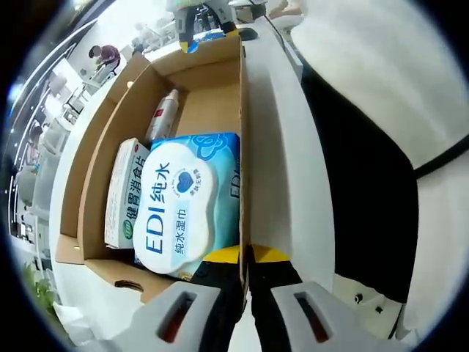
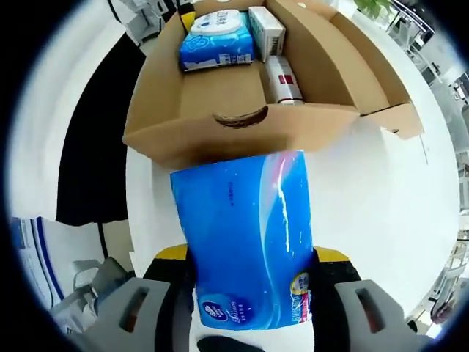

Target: Operate the shoe box by opening the lid, removing the specified soft item, and placing it in the target area until the item is outside and the box remains undamaged.

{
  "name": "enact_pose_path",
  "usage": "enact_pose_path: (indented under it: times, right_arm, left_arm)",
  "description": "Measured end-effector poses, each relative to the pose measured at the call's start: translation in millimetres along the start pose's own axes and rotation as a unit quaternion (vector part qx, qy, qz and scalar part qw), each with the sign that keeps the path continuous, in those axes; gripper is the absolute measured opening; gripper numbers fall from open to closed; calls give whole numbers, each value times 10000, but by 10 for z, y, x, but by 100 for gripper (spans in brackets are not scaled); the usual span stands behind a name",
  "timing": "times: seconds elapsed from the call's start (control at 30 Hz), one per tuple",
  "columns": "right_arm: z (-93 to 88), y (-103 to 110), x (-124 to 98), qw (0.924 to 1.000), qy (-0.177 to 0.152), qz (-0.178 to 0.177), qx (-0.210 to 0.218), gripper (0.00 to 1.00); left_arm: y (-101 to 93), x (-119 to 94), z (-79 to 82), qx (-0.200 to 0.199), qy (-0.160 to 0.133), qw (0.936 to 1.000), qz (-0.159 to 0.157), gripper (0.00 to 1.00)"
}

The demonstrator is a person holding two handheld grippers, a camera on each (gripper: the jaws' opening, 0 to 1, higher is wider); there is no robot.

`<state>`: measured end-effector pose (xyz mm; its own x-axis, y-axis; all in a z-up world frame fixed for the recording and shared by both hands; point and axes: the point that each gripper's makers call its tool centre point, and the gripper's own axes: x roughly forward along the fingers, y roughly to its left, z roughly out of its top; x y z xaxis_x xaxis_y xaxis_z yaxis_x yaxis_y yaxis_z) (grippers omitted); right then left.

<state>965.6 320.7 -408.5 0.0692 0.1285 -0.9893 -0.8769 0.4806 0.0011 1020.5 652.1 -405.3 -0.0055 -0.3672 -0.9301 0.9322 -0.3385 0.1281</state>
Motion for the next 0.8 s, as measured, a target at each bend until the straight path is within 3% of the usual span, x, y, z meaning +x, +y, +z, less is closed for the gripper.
enact_pose_path:
  times: [0.5,0.63,0.8]
  right_arm:
    - [-8,4,30,9998,107,148,-56,66]
    - [3,31,46,9995,27,6,-310,70]
    - [-14,35,88,9992,-7,-297,-264,77]
  left_arm:
    - [-2,-9,14,-12,-1,10000,14,2]
    - [-1,-10,16,-26,-2,10000,17,2]
    - [1,-5,12,-35,3,10000,13,2]
